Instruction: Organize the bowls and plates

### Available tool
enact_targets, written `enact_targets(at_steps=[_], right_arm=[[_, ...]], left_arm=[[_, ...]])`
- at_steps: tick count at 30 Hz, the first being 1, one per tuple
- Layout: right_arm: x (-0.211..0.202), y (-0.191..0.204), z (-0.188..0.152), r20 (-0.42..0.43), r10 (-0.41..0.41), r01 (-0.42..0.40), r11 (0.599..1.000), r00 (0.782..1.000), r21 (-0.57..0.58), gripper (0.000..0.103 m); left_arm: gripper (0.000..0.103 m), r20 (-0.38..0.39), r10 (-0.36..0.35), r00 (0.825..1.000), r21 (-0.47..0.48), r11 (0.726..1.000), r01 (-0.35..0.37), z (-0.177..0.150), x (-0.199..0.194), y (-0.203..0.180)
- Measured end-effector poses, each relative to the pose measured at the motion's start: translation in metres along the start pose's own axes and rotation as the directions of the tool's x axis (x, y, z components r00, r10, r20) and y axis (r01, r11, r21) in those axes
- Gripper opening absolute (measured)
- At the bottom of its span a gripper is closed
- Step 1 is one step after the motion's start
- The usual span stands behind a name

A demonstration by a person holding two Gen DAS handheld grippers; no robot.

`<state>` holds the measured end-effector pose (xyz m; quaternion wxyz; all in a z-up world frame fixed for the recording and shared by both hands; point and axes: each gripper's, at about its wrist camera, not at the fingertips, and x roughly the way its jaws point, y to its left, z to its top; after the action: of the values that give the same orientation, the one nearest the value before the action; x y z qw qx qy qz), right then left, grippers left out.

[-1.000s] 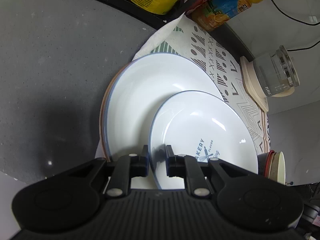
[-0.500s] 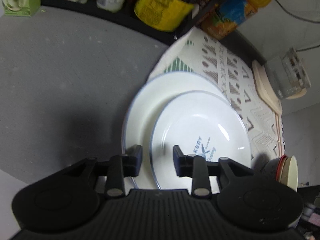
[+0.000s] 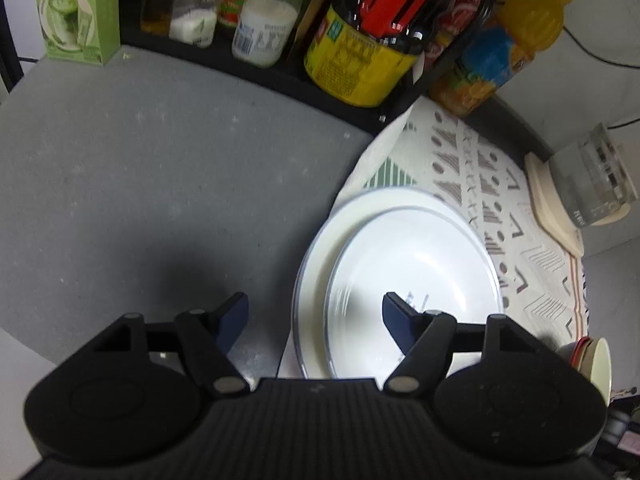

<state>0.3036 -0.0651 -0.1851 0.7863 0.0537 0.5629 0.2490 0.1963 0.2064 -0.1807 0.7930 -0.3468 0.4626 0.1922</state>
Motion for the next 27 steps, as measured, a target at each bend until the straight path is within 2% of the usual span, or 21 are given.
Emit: enact_targets(at_steps=[6, 13, 15, 17, 20, 23, 27], right_arm=[[-0.006, -0.001, -0.001, 0.008, 0.017, -0.017, 1.000, 1.000, 0.007, 0.024], [-0.007, -0.009, -0.002, 0.011, 0.025, -0.026, 0.999, 1.000, 0.024, 0.024], [-0.007, -0.009, -0.002, 0.012, 0.027, -0.027, 0.999, 1.000, 0.024, 0.024], [-0.007, -0.007, -0.002, 0.018, 0.024, -0.025, 1.000, 1.000, 0.009, 0.024], [-0.005, -0.010, -0.002, 0.019, 0.038, -0.038, 0.999, 0.999, 0.019, 0.024], [-0.004, -0.013, -0.003, 0.020, 0.054, -0.054, 0.998, 0.998, 0.033, 0.024], [-0.002, -0.014, -0.003, 0.019, 0.071, -0.071, 0.997, 0.997, 0.042, 0.024]], left_arm=[[0.072, -0.045, -0.002, 0.999, 0.006, 1.000, 0.002, -0.007, 0.018, -0.006], [0.070, -0.037, 0.032, 0.999, 0.021, 0.999, -0.031, -0.010, 0.028, -0.007], [0.064, -0.012, 0.038, 0.999, 0.017, 0.999, -0.038, -0.008, 0.025, -0.004], [0.046, 0.007, 0.041, 0.999, 0.009, 0.999, -0.041, -0.006, 0.023, -0.001], [0.031, 0.001, -0.012, 1.000, -0.018, 1.000, 0.012, -0.003, 0.021, 0.003], [0.026, 0.010, -0.027, 1.000, -0.015, 1.000, 0.027, -0.004, 0.018, 0.002], [0.025, 0.016, -0.036, 0.999, -0.035, 0.999, 0.036, -0.004, 0.017, 0.005]])
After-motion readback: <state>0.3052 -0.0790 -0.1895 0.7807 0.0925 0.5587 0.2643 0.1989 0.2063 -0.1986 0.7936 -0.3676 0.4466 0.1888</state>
